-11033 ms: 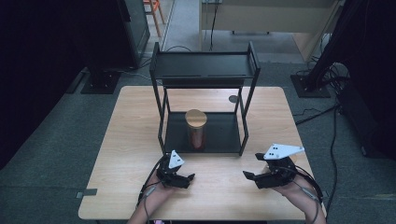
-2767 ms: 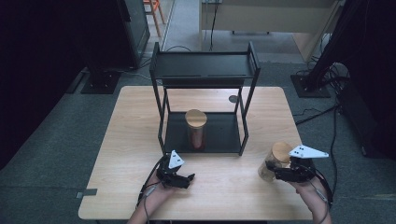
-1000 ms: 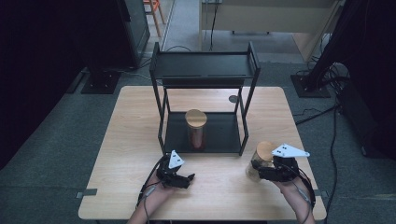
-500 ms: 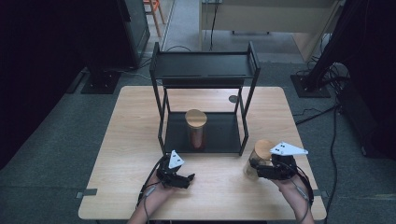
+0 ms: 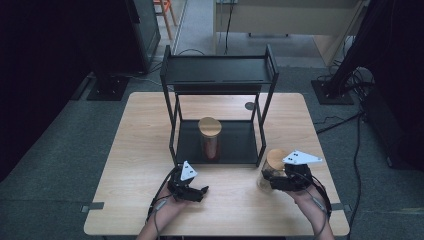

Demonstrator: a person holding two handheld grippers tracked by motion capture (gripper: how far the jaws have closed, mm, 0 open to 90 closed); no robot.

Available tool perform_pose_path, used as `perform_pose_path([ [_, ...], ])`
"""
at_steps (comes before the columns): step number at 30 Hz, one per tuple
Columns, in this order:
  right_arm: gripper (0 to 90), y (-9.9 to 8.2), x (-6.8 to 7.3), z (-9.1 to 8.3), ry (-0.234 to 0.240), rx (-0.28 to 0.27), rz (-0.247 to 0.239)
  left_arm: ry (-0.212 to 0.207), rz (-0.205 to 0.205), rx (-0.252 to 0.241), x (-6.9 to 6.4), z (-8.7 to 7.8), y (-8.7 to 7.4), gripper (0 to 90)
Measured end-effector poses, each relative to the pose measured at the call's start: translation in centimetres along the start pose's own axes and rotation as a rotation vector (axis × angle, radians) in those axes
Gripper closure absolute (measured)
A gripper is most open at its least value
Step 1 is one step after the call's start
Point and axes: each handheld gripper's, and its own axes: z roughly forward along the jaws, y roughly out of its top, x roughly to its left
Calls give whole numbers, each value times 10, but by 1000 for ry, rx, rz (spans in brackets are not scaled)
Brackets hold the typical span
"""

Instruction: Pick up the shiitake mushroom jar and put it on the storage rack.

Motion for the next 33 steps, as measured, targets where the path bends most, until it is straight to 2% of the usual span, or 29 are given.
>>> perform_pose_path([
  [10, 248, 6, 4, 4, 29, 2, -6, 0, 1, 0, 0, 0, 0, 110],
  [33, 248, 18, 15, 18, 46, 7, -16, -1, 1, 3, 0, 0, 0, 110],
])
